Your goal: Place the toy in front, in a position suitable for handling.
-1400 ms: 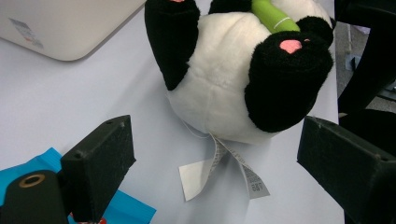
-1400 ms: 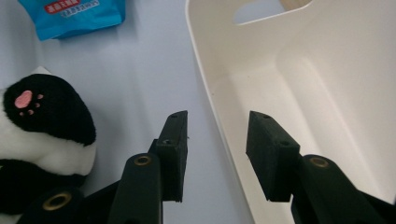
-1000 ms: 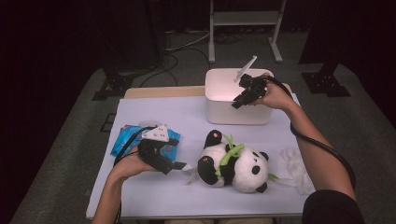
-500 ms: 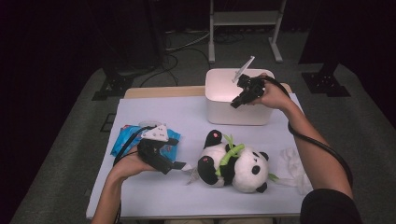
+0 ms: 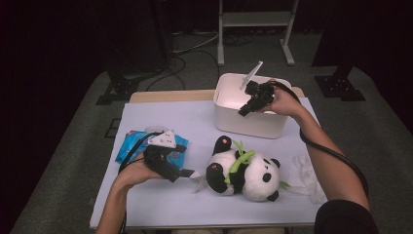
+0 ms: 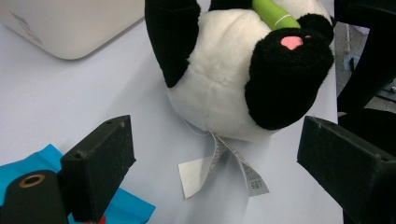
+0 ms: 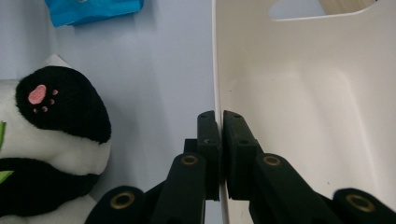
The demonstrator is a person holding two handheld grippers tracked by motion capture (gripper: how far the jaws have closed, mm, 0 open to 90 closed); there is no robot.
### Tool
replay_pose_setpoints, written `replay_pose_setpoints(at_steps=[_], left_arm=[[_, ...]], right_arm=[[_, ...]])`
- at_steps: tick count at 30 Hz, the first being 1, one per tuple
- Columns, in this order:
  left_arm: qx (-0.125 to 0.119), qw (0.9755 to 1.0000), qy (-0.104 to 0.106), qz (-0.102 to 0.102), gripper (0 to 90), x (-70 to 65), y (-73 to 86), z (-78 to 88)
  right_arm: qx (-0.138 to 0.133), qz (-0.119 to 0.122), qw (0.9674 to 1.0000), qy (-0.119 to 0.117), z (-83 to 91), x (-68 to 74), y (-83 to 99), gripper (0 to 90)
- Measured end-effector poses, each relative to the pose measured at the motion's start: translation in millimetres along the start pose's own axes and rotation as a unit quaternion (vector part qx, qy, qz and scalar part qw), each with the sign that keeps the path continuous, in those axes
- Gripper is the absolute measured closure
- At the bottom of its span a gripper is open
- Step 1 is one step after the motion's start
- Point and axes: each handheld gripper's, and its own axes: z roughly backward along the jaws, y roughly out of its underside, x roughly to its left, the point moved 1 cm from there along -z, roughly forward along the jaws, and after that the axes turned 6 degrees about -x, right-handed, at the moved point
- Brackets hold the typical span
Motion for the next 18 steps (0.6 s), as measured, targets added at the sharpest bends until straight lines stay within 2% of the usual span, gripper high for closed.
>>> replay_pose_setpoints(at_steps=[2,3,12,18], left_arm=[[0.003,1.0,0.0,0.0,10.2,0.1,0.2,0.0],[0.003,1.0,0.0,-0.001,10.1,0.4,0.3,-0.1],[0.006,1.0,0.003,0.0,10.2,0.2,0.9,-3.6],[0.007,1.0,0.004,-0.001,10.1,-0.3,1.1,-5.5]], right_arm=[[0.001,0.004,1.0,-0.003,-0.1,1.1,-0.2,85.9],[-0.001,0.013,0.9999,-0.007,-1.2,5.1,-1.2,86.1],[-0.01,0.027,0.9994,-0.019,-4.0,21.9,-2.2,86.3],[-0.014,0.042,0.9985,-0.032,-4.9,38.1,-1.9,86.2]])
